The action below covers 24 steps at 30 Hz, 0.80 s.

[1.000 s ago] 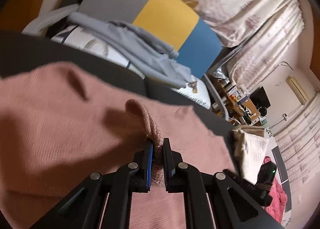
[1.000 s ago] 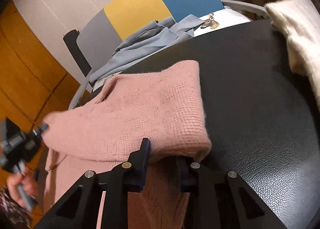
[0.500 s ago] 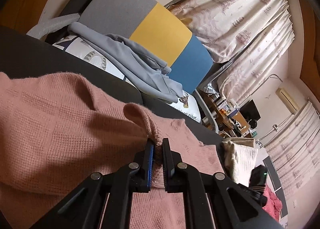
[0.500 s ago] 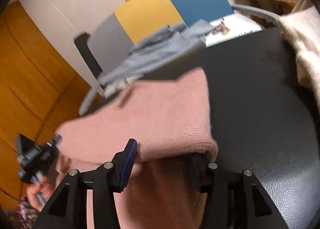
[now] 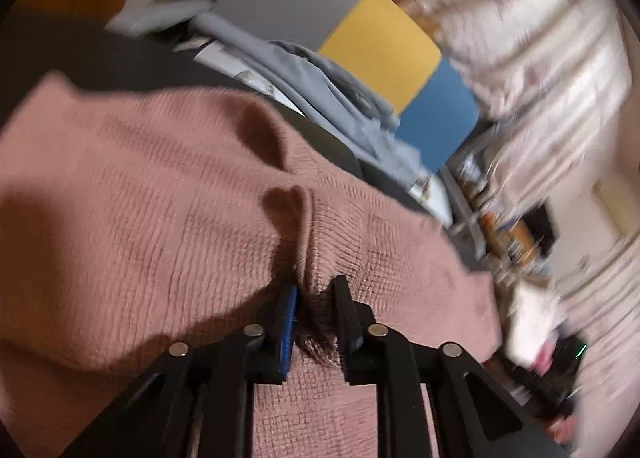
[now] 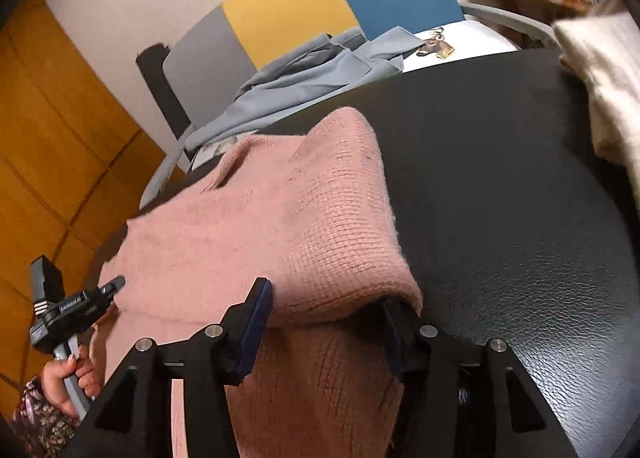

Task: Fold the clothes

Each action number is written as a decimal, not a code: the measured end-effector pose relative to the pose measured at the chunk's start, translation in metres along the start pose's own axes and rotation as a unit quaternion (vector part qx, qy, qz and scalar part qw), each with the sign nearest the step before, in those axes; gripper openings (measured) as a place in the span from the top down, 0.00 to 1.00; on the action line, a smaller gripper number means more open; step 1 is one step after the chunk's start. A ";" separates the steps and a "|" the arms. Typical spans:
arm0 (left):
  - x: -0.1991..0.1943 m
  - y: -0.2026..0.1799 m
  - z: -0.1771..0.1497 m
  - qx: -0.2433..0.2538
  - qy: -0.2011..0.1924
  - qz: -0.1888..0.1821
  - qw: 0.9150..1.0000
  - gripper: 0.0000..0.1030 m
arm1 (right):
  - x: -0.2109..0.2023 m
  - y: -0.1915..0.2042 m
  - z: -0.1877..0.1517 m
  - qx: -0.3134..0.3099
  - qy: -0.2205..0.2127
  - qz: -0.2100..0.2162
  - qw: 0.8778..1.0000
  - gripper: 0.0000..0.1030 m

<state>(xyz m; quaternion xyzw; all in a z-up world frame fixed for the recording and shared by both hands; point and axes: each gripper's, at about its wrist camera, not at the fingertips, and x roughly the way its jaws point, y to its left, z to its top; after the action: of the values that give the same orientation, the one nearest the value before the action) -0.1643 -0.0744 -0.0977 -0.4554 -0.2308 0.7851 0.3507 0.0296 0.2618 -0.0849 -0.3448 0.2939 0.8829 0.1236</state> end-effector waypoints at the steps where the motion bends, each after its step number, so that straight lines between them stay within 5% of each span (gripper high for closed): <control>1: -0.001 0.004 0.000 -0.017 -0.001 -0.015 1.000 0.84 | -0.005 0.000 -0.001 -0.001 0.002 0.000 1.000 0.48; 6: -0.015 0.009 -0.002 -0.045 -0.012 -0.084 0.995 0.83 | -0.044 0.006 -0.009 -0.022 0.004 0.020 1.000 0.48; 11: -0.016 -0.011 0.002 -0.028 -0.006 -0.119 0.992 0.83 | -0.065 0.038 0.009 -0.111 -0.060 -0.020 0.992 0.54; 17: -0.014 -0.024 0.005 0.034 0.019 0.011 0.999 0.85 | 0.011 0.061 0.038 -0.145 -0.011 -0.034 0.989 0.54; 22: -0.021 -0.026 -0.001 0.107 0.032 0.131 0.985 0.97 | 0.052 0.046 0.047 -0.147 0.012 -0.082 0.986 0.54; 24: -0.030 -0.024 -0.001 0.105 0.024 0.128 0.986 0.97 | 0.055 0.035 0.046 -0.125 0.011 -0.077 0.989 0.53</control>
<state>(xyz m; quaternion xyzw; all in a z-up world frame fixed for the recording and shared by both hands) -0.1451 -0.0814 -0.0649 -0.4609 -0.0781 0.8321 0.2986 -0.0494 0.2623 -0.0801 -0.3885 0.1552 0.8968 0.1439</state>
